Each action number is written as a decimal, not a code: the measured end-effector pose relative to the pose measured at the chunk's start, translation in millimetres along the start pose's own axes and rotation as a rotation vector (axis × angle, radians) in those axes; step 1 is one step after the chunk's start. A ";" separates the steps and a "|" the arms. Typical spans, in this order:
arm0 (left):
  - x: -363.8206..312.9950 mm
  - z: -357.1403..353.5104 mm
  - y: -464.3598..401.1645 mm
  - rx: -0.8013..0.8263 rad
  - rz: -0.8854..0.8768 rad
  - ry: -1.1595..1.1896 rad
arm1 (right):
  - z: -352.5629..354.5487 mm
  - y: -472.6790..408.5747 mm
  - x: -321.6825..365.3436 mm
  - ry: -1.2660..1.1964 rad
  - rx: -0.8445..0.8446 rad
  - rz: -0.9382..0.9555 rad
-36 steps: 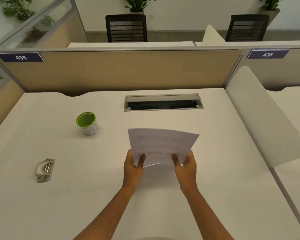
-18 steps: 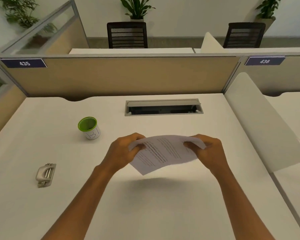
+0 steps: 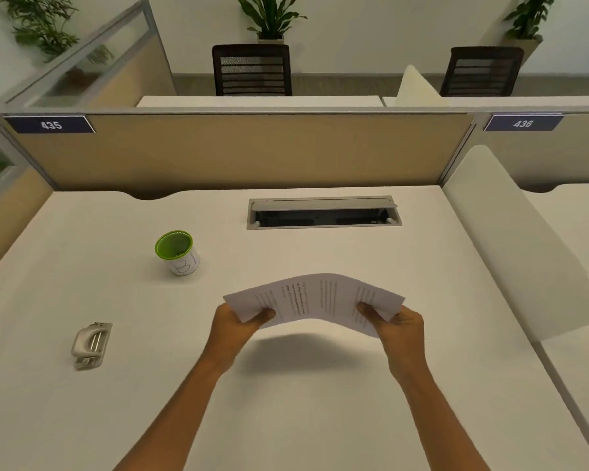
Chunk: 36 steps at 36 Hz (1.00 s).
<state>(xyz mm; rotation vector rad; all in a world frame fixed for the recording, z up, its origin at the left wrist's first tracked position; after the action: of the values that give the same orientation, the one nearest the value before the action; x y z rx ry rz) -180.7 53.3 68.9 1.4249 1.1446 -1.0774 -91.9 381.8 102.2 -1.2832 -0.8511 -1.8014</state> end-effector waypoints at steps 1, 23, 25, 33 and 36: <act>11.6 -0.2 3.5 -0.012 0.017 -0.010 | -4.3 2.8 -11.4 0.005 -0.001 -0.037; -20.0 -13.2 -1.2 0.153 -0.199 -0.442 | 10.5 1.5 -13.9 0.395 -0.137 0.149; -36.3 -26.0 -2.8 0.257 -0.230 -0.560 | 1.2 -1.0 10.3 0.485 -0.066 0.264; -96.3 -68.8 4.9 0.503 -0.403 -0.857 | -35.2 3.8 62.8 0.488 0.155 0.517; -106.3 -52.1 -2.2 0.458 -0.338 -0.817 | -27.1 3.9 55.2 0.369 0.135 0.383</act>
<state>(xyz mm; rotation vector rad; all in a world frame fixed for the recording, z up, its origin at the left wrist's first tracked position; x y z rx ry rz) -197.1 92.4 179.4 0.9357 0.5533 -2.0164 -112.7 346.1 147.9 -0.9142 -0.4743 -1.5734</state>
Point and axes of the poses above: each hand's wrist, its own y-axis away from the middle knuckle, its own z-axis out of the back of the hand, x = y × z, the point moved 8 cm from there along -y, towards the middle knuckle, and after that the axes turned 11 degrees about y, right-handed, at the moved point
